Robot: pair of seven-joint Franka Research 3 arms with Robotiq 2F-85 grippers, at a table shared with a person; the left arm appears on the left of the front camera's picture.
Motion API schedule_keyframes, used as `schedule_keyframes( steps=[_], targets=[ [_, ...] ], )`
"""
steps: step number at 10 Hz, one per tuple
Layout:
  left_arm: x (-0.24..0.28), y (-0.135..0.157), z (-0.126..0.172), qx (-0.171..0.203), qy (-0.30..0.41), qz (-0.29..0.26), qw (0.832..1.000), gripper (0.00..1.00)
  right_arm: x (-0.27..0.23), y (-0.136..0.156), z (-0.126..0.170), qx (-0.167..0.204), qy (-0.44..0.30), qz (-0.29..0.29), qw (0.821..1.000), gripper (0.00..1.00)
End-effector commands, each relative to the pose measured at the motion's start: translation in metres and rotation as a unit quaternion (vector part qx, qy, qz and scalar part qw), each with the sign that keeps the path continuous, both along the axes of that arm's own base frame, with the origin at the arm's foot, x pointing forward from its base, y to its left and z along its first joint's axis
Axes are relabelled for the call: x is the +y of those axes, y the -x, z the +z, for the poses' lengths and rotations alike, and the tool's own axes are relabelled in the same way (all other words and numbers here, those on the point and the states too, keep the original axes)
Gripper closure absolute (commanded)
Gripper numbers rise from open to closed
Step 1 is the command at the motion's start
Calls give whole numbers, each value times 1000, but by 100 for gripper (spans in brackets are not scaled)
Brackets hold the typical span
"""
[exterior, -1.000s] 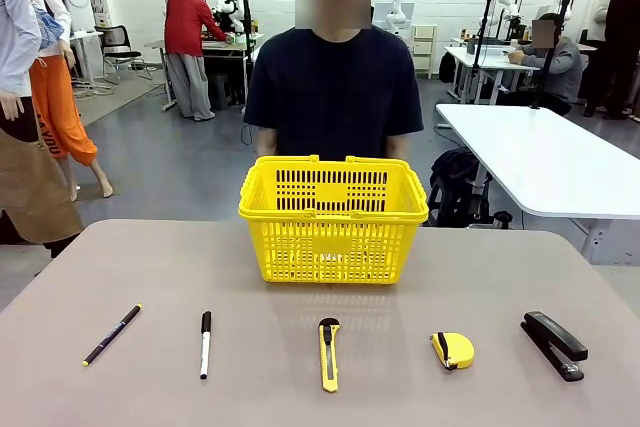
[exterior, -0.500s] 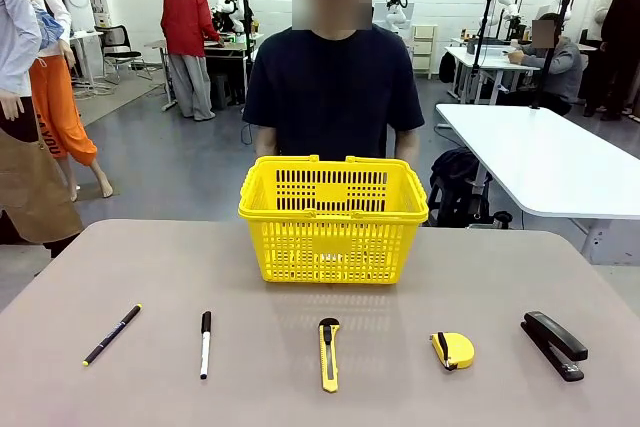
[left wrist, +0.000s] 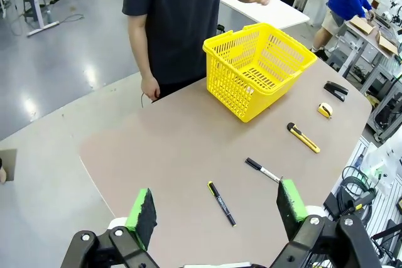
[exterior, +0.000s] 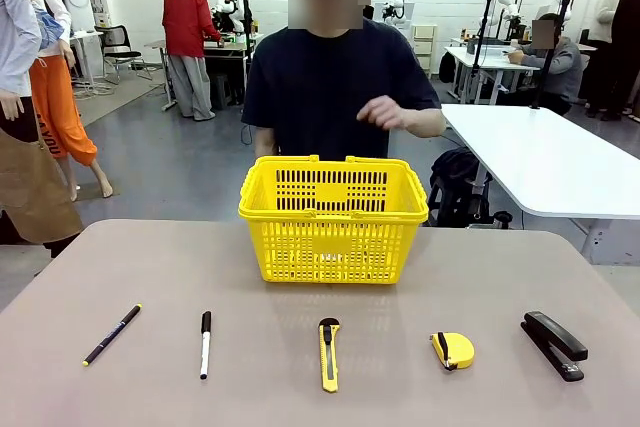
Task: Place the items the person wants into the basket.
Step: Pick up the item the person points to and place it in the Market Basket.
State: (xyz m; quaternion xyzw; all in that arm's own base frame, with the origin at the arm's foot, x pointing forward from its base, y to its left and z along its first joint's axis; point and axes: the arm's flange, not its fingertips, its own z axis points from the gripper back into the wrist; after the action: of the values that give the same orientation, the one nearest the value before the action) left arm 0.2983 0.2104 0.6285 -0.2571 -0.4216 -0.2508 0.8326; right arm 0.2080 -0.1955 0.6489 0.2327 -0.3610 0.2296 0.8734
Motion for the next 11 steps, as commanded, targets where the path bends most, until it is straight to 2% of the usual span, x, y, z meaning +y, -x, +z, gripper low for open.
schedule_keyframes(
  steps=[1,11],
  targets=[
    [3,0,1,-9,6,-7,1000,0,3,-3,-2,-12,-1,0,1000,0],
    [3,0,1,-9,6,-7,1000,0,3,-3,-2,-12,-1,0,1000,0]
  ],
)
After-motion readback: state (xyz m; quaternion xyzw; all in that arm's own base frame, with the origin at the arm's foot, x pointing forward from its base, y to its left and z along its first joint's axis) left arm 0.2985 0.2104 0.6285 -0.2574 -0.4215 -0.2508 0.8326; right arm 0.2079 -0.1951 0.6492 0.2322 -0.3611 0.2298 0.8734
